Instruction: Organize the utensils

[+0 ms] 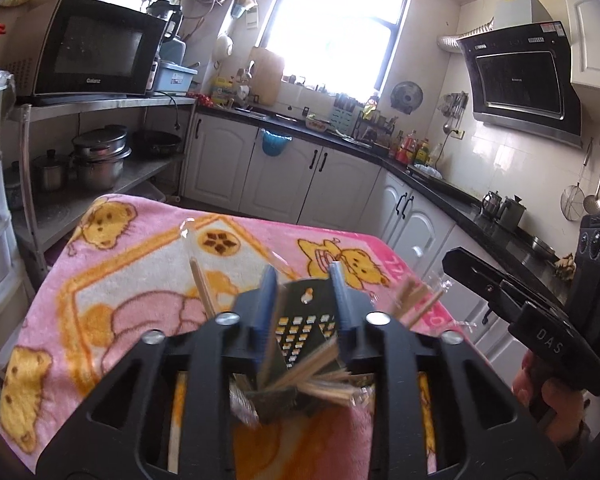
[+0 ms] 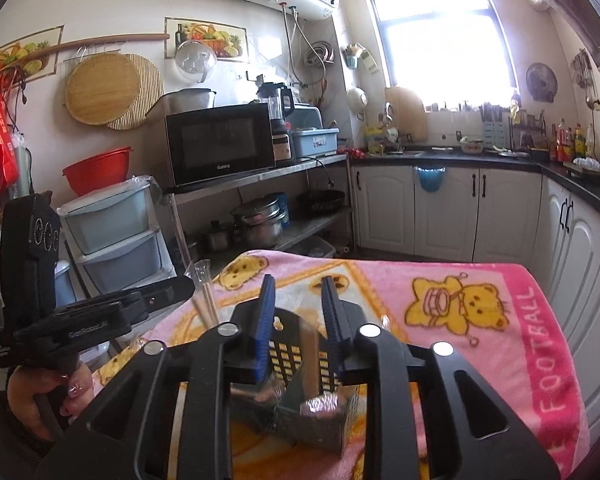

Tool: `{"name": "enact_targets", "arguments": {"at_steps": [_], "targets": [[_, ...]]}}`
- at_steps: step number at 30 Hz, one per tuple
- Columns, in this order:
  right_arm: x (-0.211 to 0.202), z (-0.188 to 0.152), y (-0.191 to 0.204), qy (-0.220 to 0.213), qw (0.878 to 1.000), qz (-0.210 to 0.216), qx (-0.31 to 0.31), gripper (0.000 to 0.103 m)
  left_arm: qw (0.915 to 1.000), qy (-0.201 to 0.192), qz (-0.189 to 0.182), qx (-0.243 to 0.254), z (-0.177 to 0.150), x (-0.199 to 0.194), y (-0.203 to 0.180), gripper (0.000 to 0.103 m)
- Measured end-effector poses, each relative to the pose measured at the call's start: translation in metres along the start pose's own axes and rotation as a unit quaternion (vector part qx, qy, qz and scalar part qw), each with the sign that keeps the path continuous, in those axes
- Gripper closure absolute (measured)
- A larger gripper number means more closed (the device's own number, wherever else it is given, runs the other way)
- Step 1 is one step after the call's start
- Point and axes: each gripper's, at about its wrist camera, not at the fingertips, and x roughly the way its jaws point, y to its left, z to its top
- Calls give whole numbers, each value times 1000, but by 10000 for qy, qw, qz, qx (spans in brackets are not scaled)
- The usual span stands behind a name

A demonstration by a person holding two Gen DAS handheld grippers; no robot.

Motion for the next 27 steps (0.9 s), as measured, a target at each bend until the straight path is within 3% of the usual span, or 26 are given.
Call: {"name": "enact_targets", "arguments": {"at_steps": [7, 14, 21, 23, 27], "targets": [[-13, -7, -1, 96, 9999, 25, 76, 68, 10000, 64, 5, -53, -8, -16, -2, 59], [-34, -23, 4, 122, 9999, 29, 60, 50, 9998, 140, -17, -155, -25, -33, -3, 35], [-42, -46, 3, 382, 9992, -39, 122, 42, 9991, 334, 64, -237, -50, -41, -1, 16], [-42, -53, 5, 461, 9989, -50, 112, 40, 9988, 421, 105, -209, -57, -39, 1, 11], [-43, -71, 7, 601, 9980, -214, 18, 34, 9983, 498, 218, -208, -74, -37, 1, 11]]}}
